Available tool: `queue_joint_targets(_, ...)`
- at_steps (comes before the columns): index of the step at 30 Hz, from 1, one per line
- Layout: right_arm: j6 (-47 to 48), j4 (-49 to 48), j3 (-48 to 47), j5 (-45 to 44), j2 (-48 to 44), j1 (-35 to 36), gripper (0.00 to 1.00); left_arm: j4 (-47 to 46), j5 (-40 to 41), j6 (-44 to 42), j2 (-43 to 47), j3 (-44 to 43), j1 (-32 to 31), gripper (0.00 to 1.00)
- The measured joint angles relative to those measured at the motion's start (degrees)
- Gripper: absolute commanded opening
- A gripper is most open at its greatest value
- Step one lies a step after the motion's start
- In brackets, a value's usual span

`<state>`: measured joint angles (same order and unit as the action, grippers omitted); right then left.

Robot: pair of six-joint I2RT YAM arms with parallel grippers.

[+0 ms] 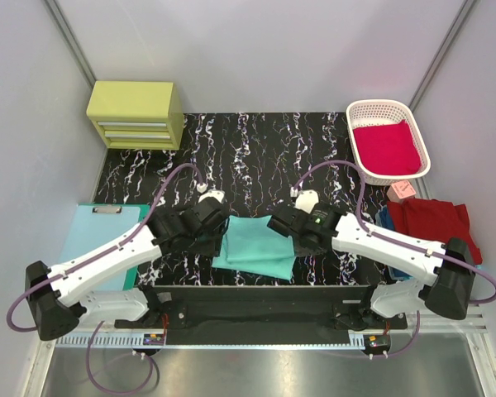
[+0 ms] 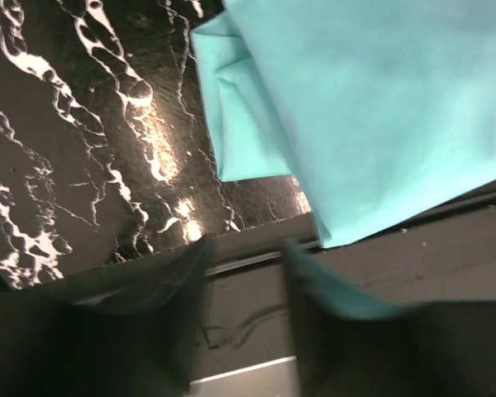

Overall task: Fold and stack the t-shirts
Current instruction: Fold the long partially folded tshirt into a neat square

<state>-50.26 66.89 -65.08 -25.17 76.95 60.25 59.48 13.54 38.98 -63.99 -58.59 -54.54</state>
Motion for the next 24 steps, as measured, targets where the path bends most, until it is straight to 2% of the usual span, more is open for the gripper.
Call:
queue_joint_targets(1, 0.1, -0.1, -0.2, -0.3, 0.3, 0.0, 0.51, 0.0, 0.6, 0.2, -0.3, 0.0, 0.0, 0.69)
queue_joint_targets(2, 0.2, -0.2, -0.3, -0.6, 0.3, 0.0, 0.62, 0.0, 1.2, -0.1, -0.5, -0.1, 0.0, 0.74)
queue_joint_targets(3, 0.3, -0.2, -0.3, -0.9, 0.3, 0.0, 0.65, -0.1, 1.8, -0.2, -0.5, -0.2, 0.0, 0.81)
queue_joint_targets(5, 0.5, -0.3, -0.3, -1.4, 0.1, 0.0, 0.72, -0.5, 3.1, -0.3, -0.1, -0.3, 0.0, 0.84)
queue_joint_targets(13, 1.5, -2.8, -1.3, -4.2, -1.0, 0.0, 0.73, -3.1, 6.7, -1.5, -1.3, -3.3, 0.0, 0.84)
queue_joint_targets(18, 3.5, -7.0, -3.8, -3.6, 5.2, -1.2, 0.72, -6.6, 6.8, -2.9, -10.7, -7.4, 1.1, 0.80)
queue_joint_targets(24, 7.8, -14.7, -4.7, 0.5, 11.7, -8.0, 0.70, -11.2, 5.6, -4.3, -18.9, -8.2, 4.1, 0.79)
